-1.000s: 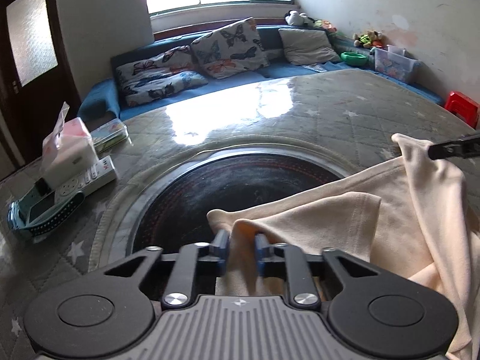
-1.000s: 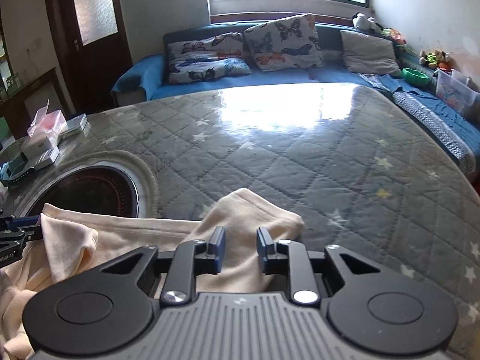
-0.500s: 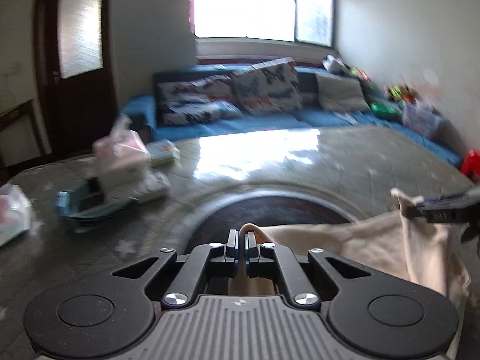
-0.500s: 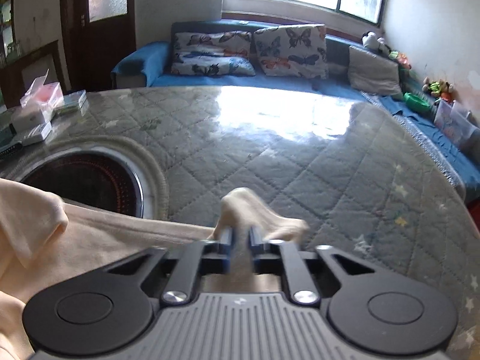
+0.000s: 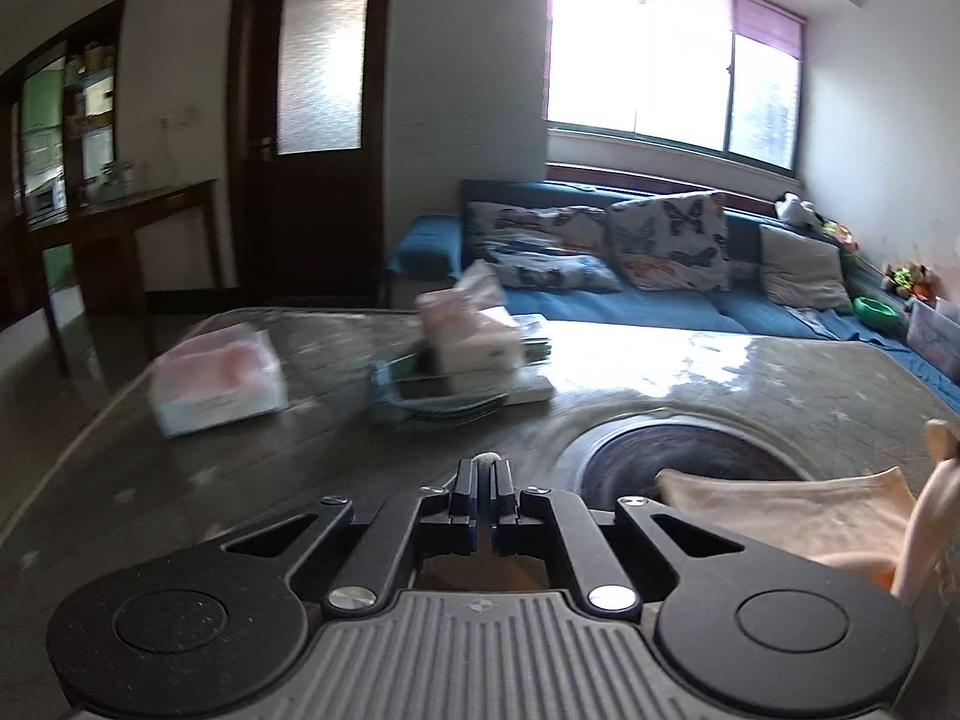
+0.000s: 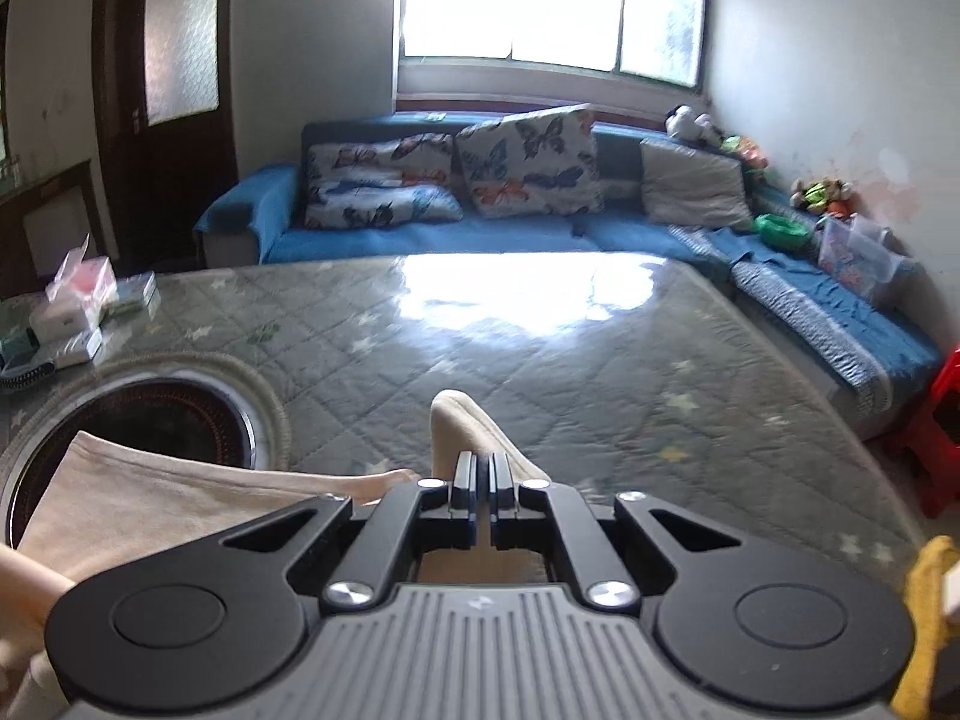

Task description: Fold clothes

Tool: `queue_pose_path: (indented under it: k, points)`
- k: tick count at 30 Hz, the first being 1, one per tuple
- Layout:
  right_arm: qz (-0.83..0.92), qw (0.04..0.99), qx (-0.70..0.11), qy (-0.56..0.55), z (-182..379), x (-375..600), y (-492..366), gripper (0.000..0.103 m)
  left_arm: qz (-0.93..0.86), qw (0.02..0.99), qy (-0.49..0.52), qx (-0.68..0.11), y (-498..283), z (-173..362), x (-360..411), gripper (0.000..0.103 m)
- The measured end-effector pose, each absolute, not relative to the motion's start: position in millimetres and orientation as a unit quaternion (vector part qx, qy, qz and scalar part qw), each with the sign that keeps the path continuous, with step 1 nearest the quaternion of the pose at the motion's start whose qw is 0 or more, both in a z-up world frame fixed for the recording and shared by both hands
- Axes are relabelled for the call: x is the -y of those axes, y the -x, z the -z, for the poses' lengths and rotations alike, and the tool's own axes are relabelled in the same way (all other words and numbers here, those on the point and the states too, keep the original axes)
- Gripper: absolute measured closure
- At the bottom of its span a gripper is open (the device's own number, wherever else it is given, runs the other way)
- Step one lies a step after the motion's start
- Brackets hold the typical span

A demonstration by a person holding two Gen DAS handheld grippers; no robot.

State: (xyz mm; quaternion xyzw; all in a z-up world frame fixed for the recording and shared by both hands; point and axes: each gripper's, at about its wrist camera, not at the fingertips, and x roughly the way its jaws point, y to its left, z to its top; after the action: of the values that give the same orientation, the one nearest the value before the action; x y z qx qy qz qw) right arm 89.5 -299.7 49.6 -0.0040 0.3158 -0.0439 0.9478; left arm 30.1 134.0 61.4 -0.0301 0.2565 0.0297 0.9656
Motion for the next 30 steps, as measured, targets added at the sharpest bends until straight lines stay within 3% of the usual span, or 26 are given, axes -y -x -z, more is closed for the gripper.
queue_pose_path:
  k: [7,12,15,20,22,23,30]
  points:
    - [0.097,0.954,-0.284,0.003,-61,336,-26,0.103,-0.068,0.952,0.037,-0.295,0,-38,-161,0.099]
    - [0.081,0.942,-0.324,0.006,-52,350,-7,0.101,-0.066,0.939,0.025,-0.336,6,-23,-163,0.095]
    - [0.051,0.937,-0.346,0.001,-45,345,-3,0.094,-0.058,0.939,0.022,-0.339,11,-24,-160,0.091]
    - [0.024,0.938,-0.346,0.021,-39,326,-11,0.076,-0.038,0.947,0.000,-0.318,27,-40,-152,0.076]
    - [0.019,0.937,-0.347,0.024,-38,322,-17,0.074,-0.011,0.953,-0.006,-0.303,36,-50,-145,0.075]
    - [0.016,0.937,-0.349,0.022,-37,320,-22,0.067,0.008,0.955,-0.009,-0.298,40,-53,-139,0.075]
    - [0.020,0.930,-0.367,-0.004,-20,325,-52,0.065,0.165,0.938,-0.034,-0.302,51,-54,-63,0.065]
